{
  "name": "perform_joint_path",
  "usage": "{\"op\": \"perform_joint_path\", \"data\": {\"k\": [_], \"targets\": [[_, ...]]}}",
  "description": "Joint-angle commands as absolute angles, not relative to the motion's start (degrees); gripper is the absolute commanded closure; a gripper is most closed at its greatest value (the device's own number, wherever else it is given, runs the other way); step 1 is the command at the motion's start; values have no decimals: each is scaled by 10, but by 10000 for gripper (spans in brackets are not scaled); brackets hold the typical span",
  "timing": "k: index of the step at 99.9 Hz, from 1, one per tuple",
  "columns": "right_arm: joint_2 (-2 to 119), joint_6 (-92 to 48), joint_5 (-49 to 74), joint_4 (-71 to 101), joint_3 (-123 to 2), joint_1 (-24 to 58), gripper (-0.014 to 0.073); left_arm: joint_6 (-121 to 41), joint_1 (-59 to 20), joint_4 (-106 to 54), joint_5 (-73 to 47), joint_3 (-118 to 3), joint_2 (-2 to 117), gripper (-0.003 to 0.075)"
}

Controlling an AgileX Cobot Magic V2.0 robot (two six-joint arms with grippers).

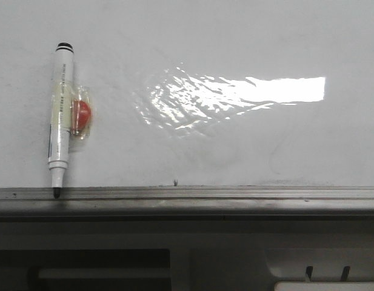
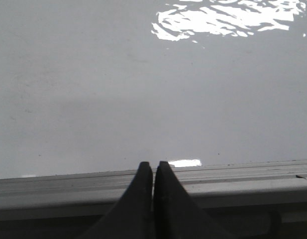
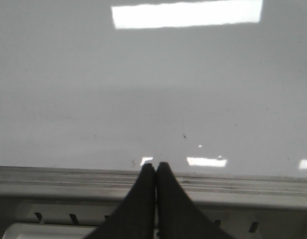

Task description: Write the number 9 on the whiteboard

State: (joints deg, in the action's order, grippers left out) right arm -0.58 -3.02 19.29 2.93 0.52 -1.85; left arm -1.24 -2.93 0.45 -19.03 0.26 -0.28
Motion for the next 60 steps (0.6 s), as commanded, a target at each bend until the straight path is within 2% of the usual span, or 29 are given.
{"op": "perform_joint_path", "data": {"k": [1,60], "targets": [[-14,-33,184,23,20,-18,663,-11,-31,0,-159,26,-18,740],[-14,-33,184,23,20,-18,663,-11,-31,6,-155,26,-18,740]]}}
